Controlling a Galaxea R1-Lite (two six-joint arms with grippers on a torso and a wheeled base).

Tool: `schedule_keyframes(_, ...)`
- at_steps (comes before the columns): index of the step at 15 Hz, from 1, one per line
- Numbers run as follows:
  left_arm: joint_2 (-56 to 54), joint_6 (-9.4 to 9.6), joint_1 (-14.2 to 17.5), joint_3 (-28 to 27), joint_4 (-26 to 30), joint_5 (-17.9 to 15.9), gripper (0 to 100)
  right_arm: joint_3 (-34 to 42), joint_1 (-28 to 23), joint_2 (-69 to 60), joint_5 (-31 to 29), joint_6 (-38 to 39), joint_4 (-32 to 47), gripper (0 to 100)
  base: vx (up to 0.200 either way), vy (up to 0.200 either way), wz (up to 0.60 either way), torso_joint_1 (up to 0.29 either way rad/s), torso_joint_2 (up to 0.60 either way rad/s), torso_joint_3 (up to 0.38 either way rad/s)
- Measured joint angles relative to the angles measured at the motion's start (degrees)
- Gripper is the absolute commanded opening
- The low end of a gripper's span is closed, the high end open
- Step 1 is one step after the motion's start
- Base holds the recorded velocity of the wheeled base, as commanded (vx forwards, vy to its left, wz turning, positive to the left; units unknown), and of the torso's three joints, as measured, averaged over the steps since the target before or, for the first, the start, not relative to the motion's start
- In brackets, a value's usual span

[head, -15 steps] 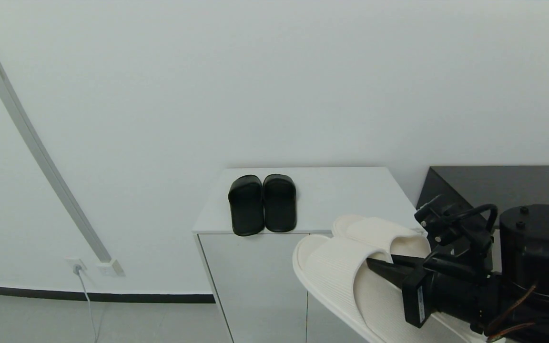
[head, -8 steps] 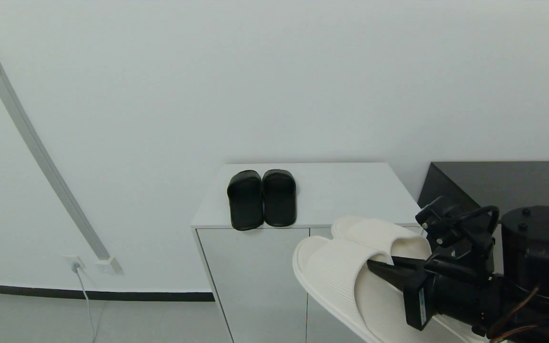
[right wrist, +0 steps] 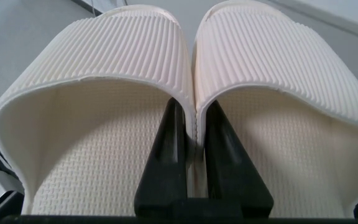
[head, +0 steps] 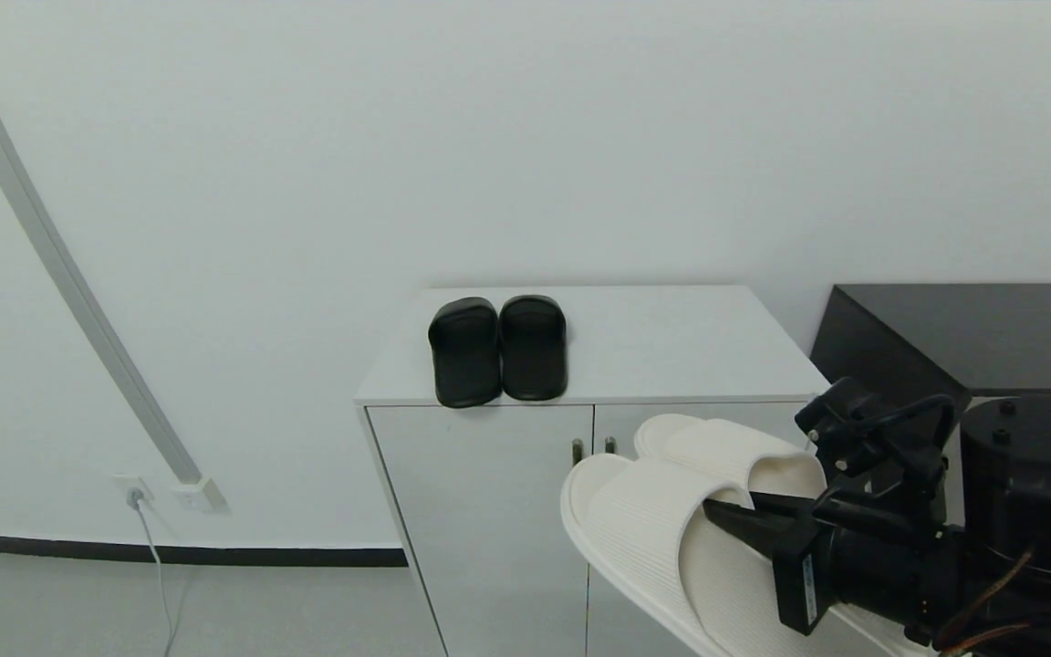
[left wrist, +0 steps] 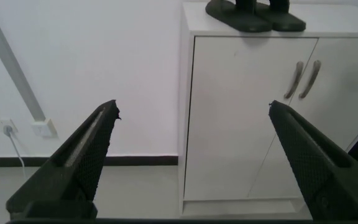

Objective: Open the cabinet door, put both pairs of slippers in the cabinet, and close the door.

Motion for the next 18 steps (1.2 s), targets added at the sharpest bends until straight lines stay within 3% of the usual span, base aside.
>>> schedule_keyframes(18, 0.0, 0.71, 0.0, 0.0, 0.0, 0.0, 100, 0.3, -0.1, 0.8, 1.1, 0.0, 0.0, 0, 0.000, 0.000, 0.00, -0.181, 0.51, 0.326)
